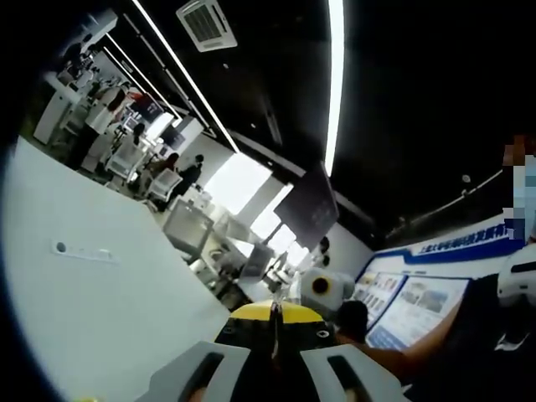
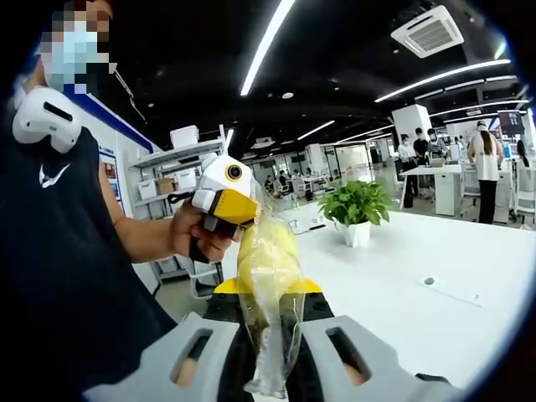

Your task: Compare the silicone blocks by pressing each to a similar depth, holding the contact briefly, and releasing to observe deformation and rebound differences across the visible hardness samples.

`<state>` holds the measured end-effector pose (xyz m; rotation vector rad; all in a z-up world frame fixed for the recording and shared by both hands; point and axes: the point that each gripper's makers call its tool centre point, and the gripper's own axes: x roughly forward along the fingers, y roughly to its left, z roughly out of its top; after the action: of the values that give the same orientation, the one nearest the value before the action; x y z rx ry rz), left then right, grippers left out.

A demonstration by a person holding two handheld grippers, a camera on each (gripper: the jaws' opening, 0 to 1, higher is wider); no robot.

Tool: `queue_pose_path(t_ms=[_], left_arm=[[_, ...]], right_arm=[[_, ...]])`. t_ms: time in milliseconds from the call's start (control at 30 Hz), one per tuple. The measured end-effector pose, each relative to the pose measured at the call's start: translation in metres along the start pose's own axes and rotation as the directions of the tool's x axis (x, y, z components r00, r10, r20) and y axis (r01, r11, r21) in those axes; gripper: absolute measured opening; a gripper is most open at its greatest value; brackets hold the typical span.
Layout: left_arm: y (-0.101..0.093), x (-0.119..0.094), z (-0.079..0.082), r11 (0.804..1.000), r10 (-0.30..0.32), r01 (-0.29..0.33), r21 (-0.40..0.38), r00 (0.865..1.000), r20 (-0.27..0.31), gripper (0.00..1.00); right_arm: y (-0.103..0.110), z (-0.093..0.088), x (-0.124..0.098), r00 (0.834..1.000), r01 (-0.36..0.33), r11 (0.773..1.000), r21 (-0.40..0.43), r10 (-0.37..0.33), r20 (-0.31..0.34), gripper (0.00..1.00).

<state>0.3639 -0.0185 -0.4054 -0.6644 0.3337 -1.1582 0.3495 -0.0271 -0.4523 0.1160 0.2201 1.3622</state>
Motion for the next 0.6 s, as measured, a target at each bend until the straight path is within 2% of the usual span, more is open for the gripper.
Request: queue_pose_path(t_ms=[600], left_arm=[[0.0001, 0.0009, -0.0046, 0.999, 0.024, -0.024, 0.033, 1.0, -0.009, 0.0]], right_arm=[[0.0006, -0.0041, -0.0023, 1.0, -0.009, 1.0, 0.002, 0.009, -0.019, 0.01]])
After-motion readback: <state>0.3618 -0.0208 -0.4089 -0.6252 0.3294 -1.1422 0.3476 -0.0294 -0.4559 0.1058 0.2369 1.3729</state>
